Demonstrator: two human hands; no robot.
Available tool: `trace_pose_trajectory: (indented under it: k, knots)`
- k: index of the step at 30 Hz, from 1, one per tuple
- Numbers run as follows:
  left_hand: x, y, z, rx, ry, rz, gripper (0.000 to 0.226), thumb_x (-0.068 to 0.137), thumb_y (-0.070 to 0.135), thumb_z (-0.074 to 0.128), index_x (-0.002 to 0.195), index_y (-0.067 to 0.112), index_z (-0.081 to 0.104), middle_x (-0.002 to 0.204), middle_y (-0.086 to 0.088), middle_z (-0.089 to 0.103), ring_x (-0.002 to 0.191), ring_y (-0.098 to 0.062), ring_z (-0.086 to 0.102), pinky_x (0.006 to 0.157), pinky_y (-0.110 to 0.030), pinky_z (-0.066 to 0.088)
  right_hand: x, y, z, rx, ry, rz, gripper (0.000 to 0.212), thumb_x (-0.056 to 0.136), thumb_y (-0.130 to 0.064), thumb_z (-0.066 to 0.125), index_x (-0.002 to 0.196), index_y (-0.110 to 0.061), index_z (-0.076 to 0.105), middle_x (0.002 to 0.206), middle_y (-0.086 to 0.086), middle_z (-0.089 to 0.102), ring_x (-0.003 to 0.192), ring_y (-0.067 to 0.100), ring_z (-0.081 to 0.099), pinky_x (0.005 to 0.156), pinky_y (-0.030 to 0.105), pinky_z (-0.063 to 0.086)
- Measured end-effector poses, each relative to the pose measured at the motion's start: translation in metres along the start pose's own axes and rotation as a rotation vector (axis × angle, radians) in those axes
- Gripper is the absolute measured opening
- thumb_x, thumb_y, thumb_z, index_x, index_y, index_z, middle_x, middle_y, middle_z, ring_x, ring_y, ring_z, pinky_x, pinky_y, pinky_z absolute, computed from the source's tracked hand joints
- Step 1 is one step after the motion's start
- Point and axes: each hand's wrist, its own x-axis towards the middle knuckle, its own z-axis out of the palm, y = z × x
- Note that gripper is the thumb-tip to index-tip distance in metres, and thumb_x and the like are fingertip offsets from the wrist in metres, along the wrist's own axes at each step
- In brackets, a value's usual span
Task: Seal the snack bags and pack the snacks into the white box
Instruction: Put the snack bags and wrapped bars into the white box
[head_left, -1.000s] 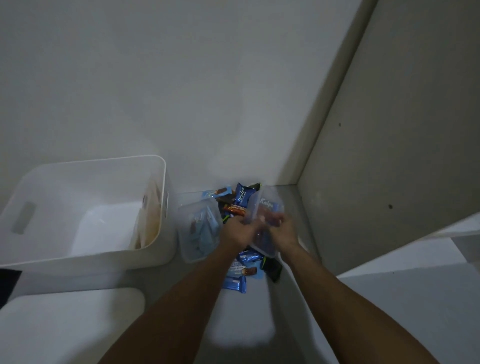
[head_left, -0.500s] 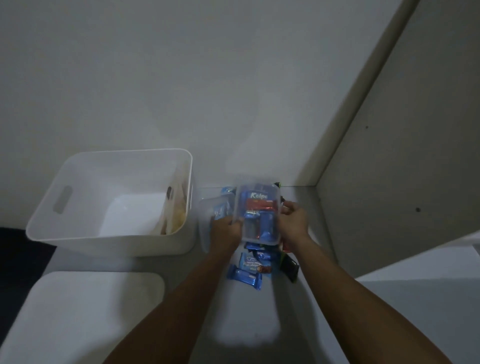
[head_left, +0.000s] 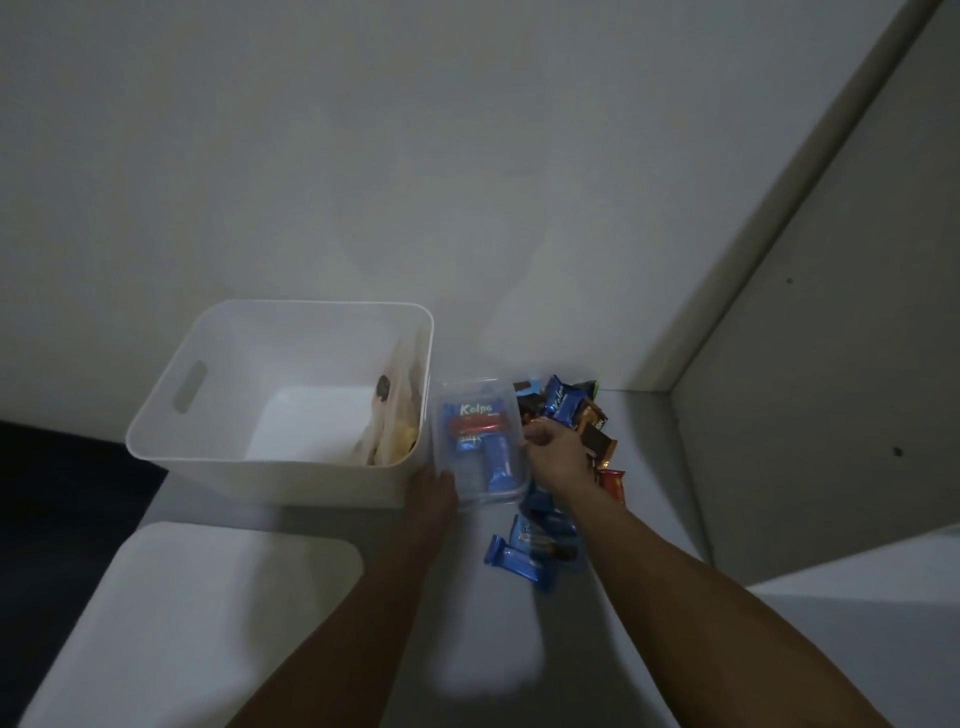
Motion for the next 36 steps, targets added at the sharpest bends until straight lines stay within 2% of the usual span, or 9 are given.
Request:
trace_pose_trajectory:
  k: [3, 7, 11, 13, 15, 19, 24, 28, 36]
  knots:
    - [-0.002, 0.001, -0.002, -0.055, -0.028, -0.034, 0.025, 0.097, 0.008, 0.044, 0.074, 0.016, 0.051, 0.079, -0.008, 0.054, 0.068, -0.018, 0.053, 0.058, -0.028, 0.046, -0.007, 0.001, -0.002, -0.011, -0.152, 0.064, 0.018, 0.094, -0.013, 0.051, 0.111, -0.009, 0.056, 0.107, 0.010, 0.058, 0.090, 0.024, 0.060, 0.070, 0.034, 0.055]
    - [-0.006, 0.011, -0.002, -0.007, -0.103, -0.013, 0.026, 0.095, 0.009, 0.046, 0.073, 0.021, 0.049, 0.084, 0.000, 0.052, 0.075, -0.015, 0.052, 0.092, -0.043, 0.049, -0.011, 0.004, -0.010, 0.026, -0.168, 0.079, 0.014, 0.094, -0.017, 0.052, 0.108, -0.014, 0.056, 0.109, 0.011, 0.061, 0.092, 0.029, 0.065, 0.071, 0.039, 0.059]
    - [-0.022, 0.029, -0.003, -0.040, -0.124, 0.125, 0.021, 0.095, 0.010, 0.050, 0.075, 0.011, 0.058, 0.080, -0.007, 0.056, 0.076, -0.022, 0.057, 0.066, -0.034, 0.050, -0.020, -0.008, -0.028, 0.139, -0.089, 0.097, 0.023, 0.081, -0.017, 0.059, 0.104, -0.011, 0.060, 0.108, 0.012, 0.063, 0.096, 0.032, 0.065, 0.082, 0.049, 0.058]
    - [-0.032, 0.043, -0.004, -0.101, -0.128, 0.145, 0.020, 0.092, 0.011, 0.053, 0.073, 0.014, 0.061, 0.087, -0.013, 0.061, 0.084, -0.029, 0.062, 0.070, -0.039, 0.054, -0.026, -0.016, -0.041, 0.190, -0.036, 0.096, 0.036, 0.065, -0.020, 0.062, 0.099, -0.008, 0.061, 0.105, 0.013, 0.065, 0.095, 0.031, 0.065, 0.083, 0.048, 0.057]
    - [-0.047, 0.060, -0.007, -0.178, -0.146, 0.150, 0.015, 0.089, 0.021, 0.057, 0.077, 0.015, 0.064, 0.093, -0.013, 0.066, 0.091, -0.030, 0.065, 0.081, -0.043, 0.054, -0.035, -0.029, -0.053, 0.241, -0.056, 0.087, 0.046, 0.053, -0.022, 0.062, 0.095, -0.002, 0.062, 0.099, 0.018, 0.066, 0.086, 0.031, 0.065, 0.071, 0.041, 0.055]
    - [-0.068, 0.091, -0.021, -0.203, -0.154, 0.264, 0.024, 0.086, 0.035, 0.062, 0.074, 0.014, 0.062, 0.081, -0.008, 0.066, 0.081, -0.027, 0.064, 0.074, -0.037, 0.049, -0.062, -0.065, -0.069, 0.253, -0.082, -0.030, 0.005, 0.074, -0.012, 0.047, 0.075, -0.010, 0.052, 0.074, 0.004, 0.056, 0.066, 0.018, 0.053, 0.054, 0.023, 0.045]
    - [-0.073, 0.124, -0.069, -0.211, -0.069, 0.302, 0.042, 0.059, 0.052, 0.070, 0.080, 0.016, 0.063, 0.089, -0.007, 0.070, 0.085, -0.029, 0.067, 0.081, -0.047, 0.055, -0.083, -0.110, -0.062, 0.206, -0.101, -0.121, 0.007, 0.076, -0.015, 0.051, 0.081, -0.011, 0.055, 0.086, 0.007, 0.053, 0.076, 0.022, 0.054, 0.064, 0.032, 0.051]
    - [-0.063, 0.137, -0.122, -0.223, -0.043, 0.311, 0.026, 0.081, 0.032, 0.068, 0.088, 0.008, 0.064, 0.085, -0.012, 0.065, 0.069, -0.028, 0.062, 0.066, -0.038, 0.056, -0.090, -0.146, -0.024, 0.168, -0.173, -0.153, 0.012, 0.075, -0.018, 0.058, 0.084, -0.011, 0.062, 0.086, 0.008, 0.056, 0.081, 0.025, 0.058, 0.075, 0.041, 0.056]
    - [-0.004, 0.127, -0.229, -0.190, -0.025, 0.197, 0.017, 0.089, 0.023, 0.061, 0.100, 0.011, 0.062, 0.080, -0.007, 0.062, 0.061, -0.018, 0.057, 0.051, -0.025, 0.048, -0.082, -0.188, 0.089, 0.050, -0.262, -0.144, 0.014, 0.074, -0.009, 0.067, 0.086, -0.002, 0.066, 0.079, 0.013, 0.061, 0.074, 0.025, 0.062, 0.077, 0.053, 0.058]
